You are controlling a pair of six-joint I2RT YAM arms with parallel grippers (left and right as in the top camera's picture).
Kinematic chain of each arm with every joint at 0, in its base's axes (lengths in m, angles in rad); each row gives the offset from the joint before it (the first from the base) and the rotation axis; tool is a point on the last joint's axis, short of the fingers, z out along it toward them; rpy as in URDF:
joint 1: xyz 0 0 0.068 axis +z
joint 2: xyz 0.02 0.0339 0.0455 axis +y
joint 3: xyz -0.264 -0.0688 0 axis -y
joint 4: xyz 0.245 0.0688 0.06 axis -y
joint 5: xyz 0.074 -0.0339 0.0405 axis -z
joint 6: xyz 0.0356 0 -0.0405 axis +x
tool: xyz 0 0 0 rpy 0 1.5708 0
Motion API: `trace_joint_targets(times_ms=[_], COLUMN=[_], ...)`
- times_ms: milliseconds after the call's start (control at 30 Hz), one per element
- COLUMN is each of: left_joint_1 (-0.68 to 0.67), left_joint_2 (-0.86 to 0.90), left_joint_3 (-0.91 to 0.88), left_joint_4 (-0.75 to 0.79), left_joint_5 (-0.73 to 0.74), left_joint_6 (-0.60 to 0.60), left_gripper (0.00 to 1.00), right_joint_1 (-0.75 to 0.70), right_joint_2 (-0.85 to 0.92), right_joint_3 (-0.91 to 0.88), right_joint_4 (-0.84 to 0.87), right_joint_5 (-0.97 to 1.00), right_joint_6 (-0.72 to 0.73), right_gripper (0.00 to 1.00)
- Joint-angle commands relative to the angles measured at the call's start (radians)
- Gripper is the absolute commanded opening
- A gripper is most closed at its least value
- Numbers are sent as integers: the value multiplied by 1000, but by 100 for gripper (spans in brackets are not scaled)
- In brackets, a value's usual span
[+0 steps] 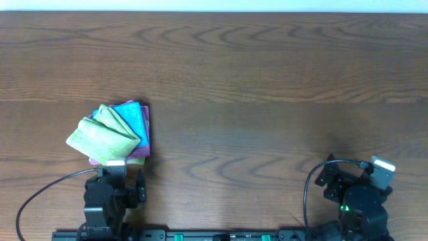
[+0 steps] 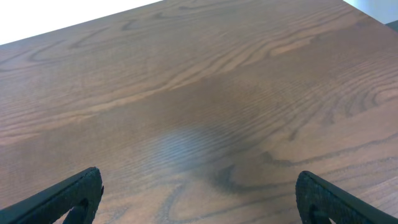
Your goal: Fold the cloth
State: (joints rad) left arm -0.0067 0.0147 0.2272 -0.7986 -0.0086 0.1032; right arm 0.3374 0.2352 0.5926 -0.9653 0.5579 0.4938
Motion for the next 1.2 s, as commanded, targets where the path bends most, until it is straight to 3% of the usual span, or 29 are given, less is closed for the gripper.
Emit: trace_joint_targets(times_ms=[0, 667, 800, 1000, 1167], left_joint_1=[6, 6, 6, 6, 6], left_joint_2=[-11, -11, -11, -11, -11], left_joint_3=[-43, -43, -43, -43, -43], left_joint_4=[-30, -30, -30, -30, -30], left_joint_5=[-25, -25, -25, -25, -25], left_joint_6=[34, 35, 35, 35, 35], left_gripper=[95, 95, 95, 95, 95], right_joint_1=[-5, -8, -78, -165, -244], right_joint_2=[-6, -6, -11, -115, -212], right_joint_3=[-4, -4, -18, -150, -272], right_joint_4=[0, -6, -14, 49, 90], right_joint_5=[14, 14, 7, -225, -358], right_joint_6=[18, 17, 28, -295, -364], right_gripper=[99, 99, 99, 99, 99])
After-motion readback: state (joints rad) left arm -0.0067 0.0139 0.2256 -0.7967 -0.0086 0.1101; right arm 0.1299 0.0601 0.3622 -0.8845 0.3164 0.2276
